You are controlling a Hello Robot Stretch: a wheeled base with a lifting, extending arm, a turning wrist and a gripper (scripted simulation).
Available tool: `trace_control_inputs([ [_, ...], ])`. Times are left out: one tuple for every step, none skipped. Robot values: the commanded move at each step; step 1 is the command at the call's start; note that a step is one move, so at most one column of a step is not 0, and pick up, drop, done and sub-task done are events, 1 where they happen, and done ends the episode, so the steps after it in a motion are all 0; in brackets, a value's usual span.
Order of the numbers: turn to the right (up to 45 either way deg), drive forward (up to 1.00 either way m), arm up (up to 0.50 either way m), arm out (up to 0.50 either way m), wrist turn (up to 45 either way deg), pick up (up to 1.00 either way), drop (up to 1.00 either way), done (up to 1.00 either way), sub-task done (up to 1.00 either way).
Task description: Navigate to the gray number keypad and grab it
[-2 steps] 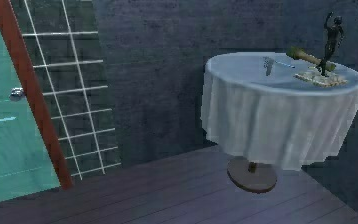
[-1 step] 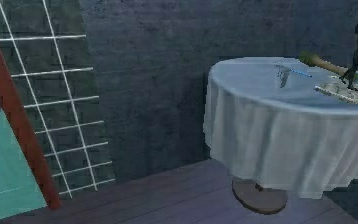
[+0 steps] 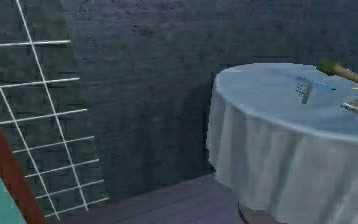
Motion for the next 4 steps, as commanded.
trace_control_inputs([
  [45.0, 0.00, 0.00, 0.00, 0.0, 0.00, 0.00, 0.00, 0.00],
  [42.0, 0.00, 0.00, 0.00, 0.0, 0.00, 0.00, 0.00, 0.00],
  [3.0, 0.00, 0.00, 0.00, 0.0, 0.00, 0.00, 0.00, 0.00],
  [0.0, 0.35, 0.00, 0.00, 0.0, 0.00, 0.00, 0.00, 0.00],
])
